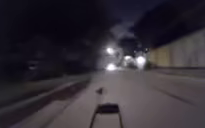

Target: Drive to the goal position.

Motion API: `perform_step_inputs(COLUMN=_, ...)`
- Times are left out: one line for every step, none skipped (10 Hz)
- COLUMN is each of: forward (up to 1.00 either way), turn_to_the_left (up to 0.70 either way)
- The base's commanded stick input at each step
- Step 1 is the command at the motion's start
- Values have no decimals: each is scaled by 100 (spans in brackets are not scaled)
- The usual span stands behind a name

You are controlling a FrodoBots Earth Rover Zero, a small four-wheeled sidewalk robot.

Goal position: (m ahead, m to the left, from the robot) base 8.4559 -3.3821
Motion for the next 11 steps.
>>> perform_step_inputs(forward=70, turn_to_the_left=-35)
perform_step_inputs(forward=70, turn_to_the_left=-35)
perform_step_inputs(forward=70, turn_to_the_left=-31)
perform_step_inputs(forward=70, turn_to_the_left=-5)
perform_step_inputs(forward=70, turn_to_the_left=-1)
perform_step_inputs(forward=70, turn_to_the_left=0)
perform_step_inputs(forward=70, turn_to_the_left=0)
perform_step_inputs(forward=70, turn_to_the_left=0)
perform_step_inputs(forward=70, turn_to_the_left=0)
perform_step_inputs(forward=70, turn_to_the_left=0)
perform_step_inputs(forward=28, turn_to_the_left=0)
